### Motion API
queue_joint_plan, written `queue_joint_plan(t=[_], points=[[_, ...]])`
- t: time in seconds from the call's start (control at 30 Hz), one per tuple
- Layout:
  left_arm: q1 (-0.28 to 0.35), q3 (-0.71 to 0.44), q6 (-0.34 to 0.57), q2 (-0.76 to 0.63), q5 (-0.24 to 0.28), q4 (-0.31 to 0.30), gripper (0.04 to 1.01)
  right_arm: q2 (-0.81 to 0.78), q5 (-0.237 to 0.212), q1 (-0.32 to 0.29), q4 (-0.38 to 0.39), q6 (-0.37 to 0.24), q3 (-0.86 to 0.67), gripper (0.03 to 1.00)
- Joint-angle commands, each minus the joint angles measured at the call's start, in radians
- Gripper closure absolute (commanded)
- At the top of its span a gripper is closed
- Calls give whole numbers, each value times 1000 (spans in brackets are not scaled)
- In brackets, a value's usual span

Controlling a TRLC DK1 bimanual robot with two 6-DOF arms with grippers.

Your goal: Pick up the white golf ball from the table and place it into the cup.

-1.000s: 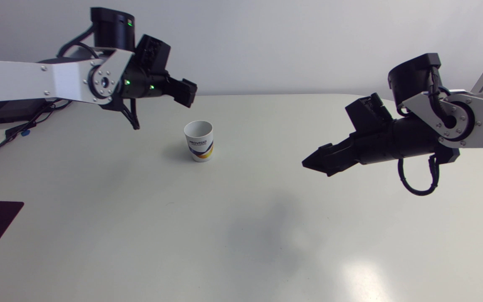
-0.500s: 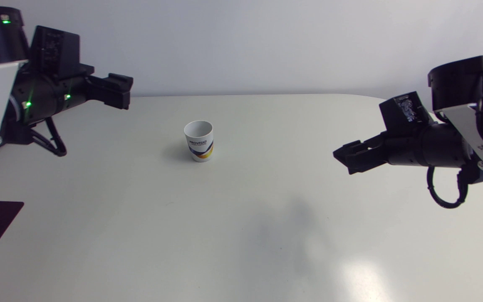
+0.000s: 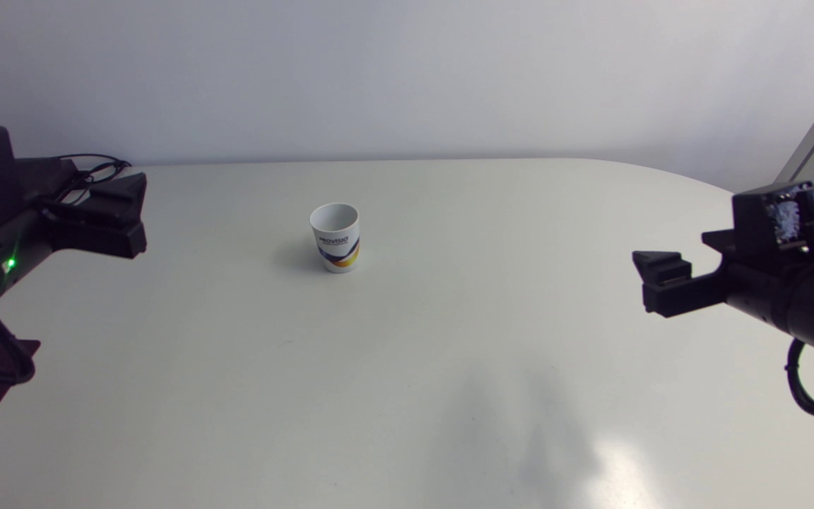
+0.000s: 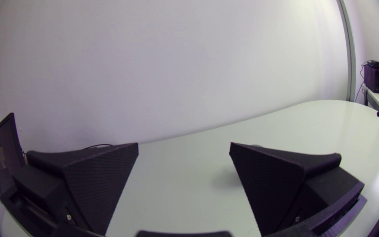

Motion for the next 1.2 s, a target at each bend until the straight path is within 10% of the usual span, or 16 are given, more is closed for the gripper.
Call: queue_joint_plan(t=[0.0,0.37,0.7,1.17], points=[[-5,-62,-17,-87,-14,-13,57,-90,8,-25,38,-17,-76,59],[43,-243,-31,-448,-58,-79,51,-393,191,-49,99,-31,-294,59],[77,-392,-98,-750,-61,-126,51,-642,226,-30,67,-94,-442,59],[147,-497,-134,-751,-63,113,51,-806,226,3,29,-140,-537,61]])
